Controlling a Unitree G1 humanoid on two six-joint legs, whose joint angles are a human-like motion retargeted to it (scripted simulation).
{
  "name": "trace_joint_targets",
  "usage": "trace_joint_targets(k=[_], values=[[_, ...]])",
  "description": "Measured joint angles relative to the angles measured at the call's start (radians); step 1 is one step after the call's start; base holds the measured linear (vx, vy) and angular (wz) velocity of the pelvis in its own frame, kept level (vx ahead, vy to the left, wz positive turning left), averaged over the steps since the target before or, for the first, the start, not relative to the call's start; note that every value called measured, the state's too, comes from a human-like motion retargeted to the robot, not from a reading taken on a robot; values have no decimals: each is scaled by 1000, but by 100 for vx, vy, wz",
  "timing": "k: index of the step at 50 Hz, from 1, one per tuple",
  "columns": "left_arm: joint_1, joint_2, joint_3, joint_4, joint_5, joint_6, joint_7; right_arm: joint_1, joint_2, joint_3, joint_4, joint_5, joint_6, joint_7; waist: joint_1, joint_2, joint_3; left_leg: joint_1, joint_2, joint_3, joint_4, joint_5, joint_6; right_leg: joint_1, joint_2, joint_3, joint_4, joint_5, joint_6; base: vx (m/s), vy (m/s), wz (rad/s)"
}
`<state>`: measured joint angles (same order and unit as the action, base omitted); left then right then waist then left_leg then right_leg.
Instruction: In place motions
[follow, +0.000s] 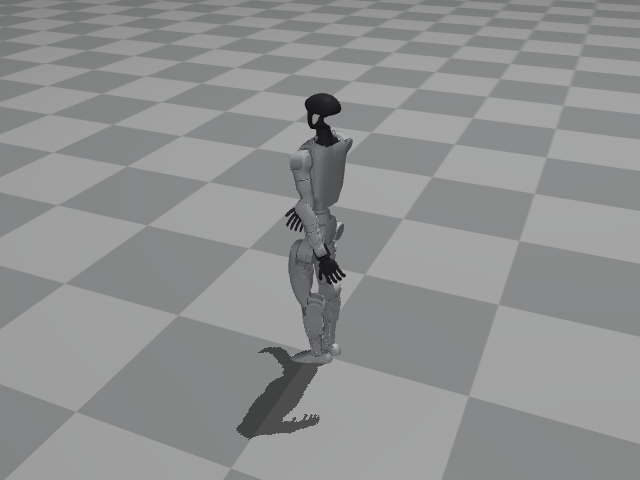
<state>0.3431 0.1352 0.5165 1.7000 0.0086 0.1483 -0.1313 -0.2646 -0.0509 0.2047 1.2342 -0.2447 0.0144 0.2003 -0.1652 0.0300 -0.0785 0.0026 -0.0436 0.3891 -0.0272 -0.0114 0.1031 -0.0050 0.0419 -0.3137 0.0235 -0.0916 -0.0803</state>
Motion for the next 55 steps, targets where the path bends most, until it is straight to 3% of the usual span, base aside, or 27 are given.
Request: trace_joint_targets(k=[6, 8, 10, 15, 22, 28, 33, 37, 40, 48, 55], values=[[-357, -36, -164, -22, -21, -2, 9, 152, -38, -63, 281, -120, 60, -11, 48, -4, 3, 14, -4, 90, -22, -3, 25, -3, 33, 83, -4, 16, -9, -1, -4, -69], [-469, -45, -226, -77, -5, 3, -28, 211, -65, -104, 372, -145, 95, -34, -32, -12, -5, 8, 9, 18, -6, -5, -2, 1, 10, 16, -10, 9, -1, -2, -3, 112], [-574, -50, -260, -143, -1, 1, -68, 270, -94, -134, 446, -158, 134, -50, -23, -9, -2, 3, 6, 46, -10, -2, 12, -2, 23, 41, -9, 11, -5, 0, -2, 2], [-773, -52, -300, -297, -12, -39, -67, 452, -177, -223, 466, -141, 226, -36, -44, -9, -3, 4, 11, 55, -10, -7, 7, -7, 24, 50, -12, 15, -5, 0, -1, -17], [-858, -24, -325, -445, -25, -83, -63, 551, -232, -317, 466, -44, 260, -117, -59, 5, 3, 11, 16, 84, -12, -14, 4, -15, 30, 78, -10, 21, -6, 0, 0, -20], [-762, -30, -342, -437, 12, -93, -82, 488, -188, -296, 466, 28, 236, -114, -52, 23, 0, 8, 15, 85, -11, -17, 4, -20, 29, 79, -10, 22, -6, 0, 0, 0], [-623, -54, -335, -257, 80, -85, -65, 359, -114, -210, 456, 25, 182, -91, -29, 33, -5, 3, 5, 59, -9, -16, 8, -16, 21, 53, -9, 15, -6, 0, 5, 39], [-469, -63, -243, -45, 159, -62, 6, 242, -65, -117, 368, -46, 187, -64, -243, 48, -3, -30, -43, -197, 11, 15, 30, -21, 0, -210, -22, 14, -29, 2, 5, 276], [-298, -52, -139, 0, 133, -12, 43, 138, -52, -11, 291, -154, 151, -18, 9, 45, -12, -4, -2, 40, -8, -12, 10, 9, 15, 37, -20, -4, 2, 1, 3, -287], [72, 59, -4, -5, 130, -4, -61, 5, -13, -6, -59, -36, 71, 29, 7, 40, 5, -9, -13, -22, -1, -2, 11, 14, -3, -24, -17, -6, 8, 1, 2, 14], [167, 101, 3, 0, 126, 54, -36, -51, 21, -28, -156, 119, 41, 33, 5, 26, 14, -11, -14, -42, 0, 6, 12, 20, -5, -36, -16, -6, 10, 0, -1, 10]])
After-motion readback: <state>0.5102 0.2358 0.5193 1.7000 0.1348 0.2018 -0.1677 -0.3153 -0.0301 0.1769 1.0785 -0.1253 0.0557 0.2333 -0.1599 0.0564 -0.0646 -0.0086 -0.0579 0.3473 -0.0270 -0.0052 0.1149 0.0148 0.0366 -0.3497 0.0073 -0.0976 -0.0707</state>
